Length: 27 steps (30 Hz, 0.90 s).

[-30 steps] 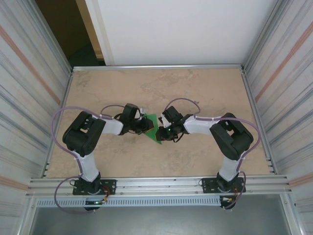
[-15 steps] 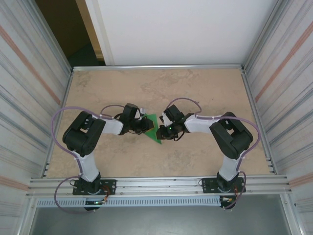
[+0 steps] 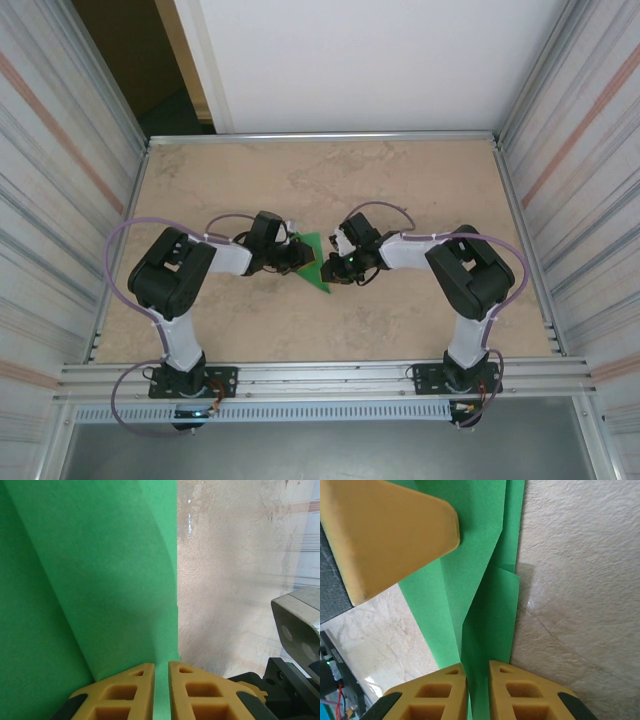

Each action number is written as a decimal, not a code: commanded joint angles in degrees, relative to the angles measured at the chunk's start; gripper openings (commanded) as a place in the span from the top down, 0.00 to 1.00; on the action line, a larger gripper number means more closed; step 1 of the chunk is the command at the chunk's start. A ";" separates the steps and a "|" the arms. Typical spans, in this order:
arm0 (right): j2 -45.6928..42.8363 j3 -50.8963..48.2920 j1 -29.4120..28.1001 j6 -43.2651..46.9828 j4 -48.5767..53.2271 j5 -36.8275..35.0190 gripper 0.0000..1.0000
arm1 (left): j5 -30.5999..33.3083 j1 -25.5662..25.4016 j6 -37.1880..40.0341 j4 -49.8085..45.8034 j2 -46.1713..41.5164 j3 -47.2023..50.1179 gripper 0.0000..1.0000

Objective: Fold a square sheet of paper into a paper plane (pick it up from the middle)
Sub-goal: Fourth fold the wing at the center of the table.

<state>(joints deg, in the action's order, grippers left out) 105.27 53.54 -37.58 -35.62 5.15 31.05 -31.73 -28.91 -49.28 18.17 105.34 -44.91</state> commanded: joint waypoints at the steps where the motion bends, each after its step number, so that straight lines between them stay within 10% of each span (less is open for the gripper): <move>1: 2.20 -1.15 0.22 -0.95 -0.66 1.33 0.84 | 2.49 -0.44 1.36 -7.98 1.44 1.01 0.84; 13: -8.89 -3.48 2.64 -2.03 -1.62 -2.36 0.69 | 2.71 -0.40 1.86 -9.06 1.50 0.45 0.84; 27: -1.36 2.53 -2.80 0.28 0.07 0.01 0.95 | 2.74 -0.38 1.56 -9.30 1.39 0.49 0.85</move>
<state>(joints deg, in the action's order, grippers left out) 102.00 54.35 -40.38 -36.58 3.51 30.48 -31.46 -28.91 -49.06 16.36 105.34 -45.67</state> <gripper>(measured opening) 0.052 0.147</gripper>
